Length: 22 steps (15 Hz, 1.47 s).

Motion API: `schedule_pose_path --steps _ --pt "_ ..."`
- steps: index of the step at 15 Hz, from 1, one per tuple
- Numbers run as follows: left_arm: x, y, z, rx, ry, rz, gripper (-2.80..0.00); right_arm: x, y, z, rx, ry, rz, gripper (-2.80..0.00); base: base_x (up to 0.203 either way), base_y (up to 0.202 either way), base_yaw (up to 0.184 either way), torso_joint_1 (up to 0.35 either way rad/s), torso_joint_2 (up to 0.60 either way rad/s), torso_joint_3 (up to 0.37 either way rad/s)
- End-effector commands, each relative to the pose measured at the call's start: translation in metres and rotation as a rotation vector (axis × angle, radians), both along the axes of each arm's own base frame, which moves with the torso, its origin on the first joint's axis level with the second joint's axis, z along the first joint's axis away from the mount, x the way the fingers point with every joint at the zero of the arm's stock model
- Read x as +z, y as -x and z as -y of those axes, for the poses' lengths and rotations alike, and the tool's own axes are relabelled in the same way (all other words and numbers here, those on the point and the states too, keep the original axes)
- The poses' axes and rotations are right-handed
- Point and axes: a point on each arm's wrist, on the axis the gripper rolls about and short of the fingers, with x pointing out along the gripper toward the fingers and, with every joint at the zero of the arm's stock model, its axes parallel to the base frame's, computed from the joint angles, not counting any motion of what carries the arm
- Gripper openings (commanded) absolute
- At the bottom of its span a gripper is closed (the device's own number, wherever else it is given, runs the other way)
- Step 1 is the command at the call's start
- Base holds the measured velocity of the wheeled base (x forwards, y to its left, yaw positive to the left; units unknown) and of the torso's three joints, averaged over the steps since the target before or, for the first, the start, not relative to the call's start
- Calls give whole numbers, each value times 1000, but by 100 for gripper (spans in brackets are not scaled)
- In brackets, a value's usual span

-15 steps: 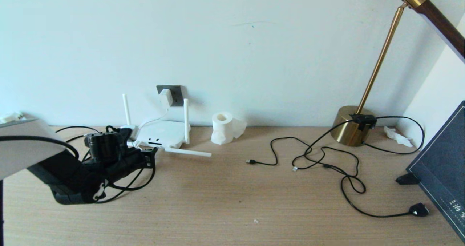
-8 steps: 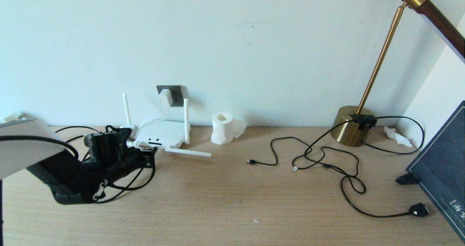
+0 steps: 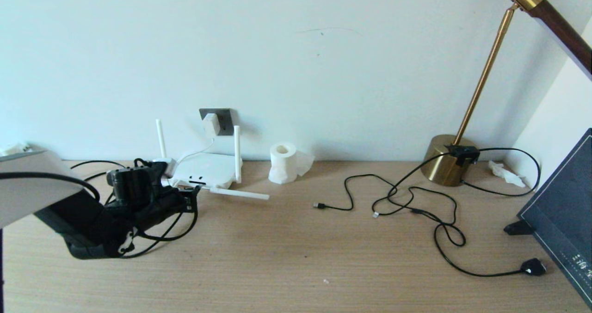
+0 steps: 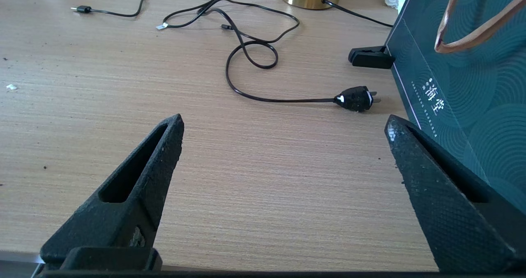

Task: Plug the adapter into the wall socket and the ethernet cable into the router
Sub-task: Plug cable into router interface

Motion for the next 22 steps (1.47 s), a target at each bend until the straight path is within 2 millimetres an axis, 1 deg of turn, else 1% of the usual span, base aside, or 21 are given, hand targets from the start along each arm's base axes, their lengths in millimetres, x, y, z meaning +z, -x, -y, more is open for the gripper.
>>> schedule_pose_path --steps 1,22 --pt "2 -3 0 0 0 14 -280 0 0 0 1 0 -2 0 0 0 0 0 0 0" --pt "-1 -12 1 -9 0 25 -280 0 0 0 1 0 -2 0 0 0 0 0 0 0"
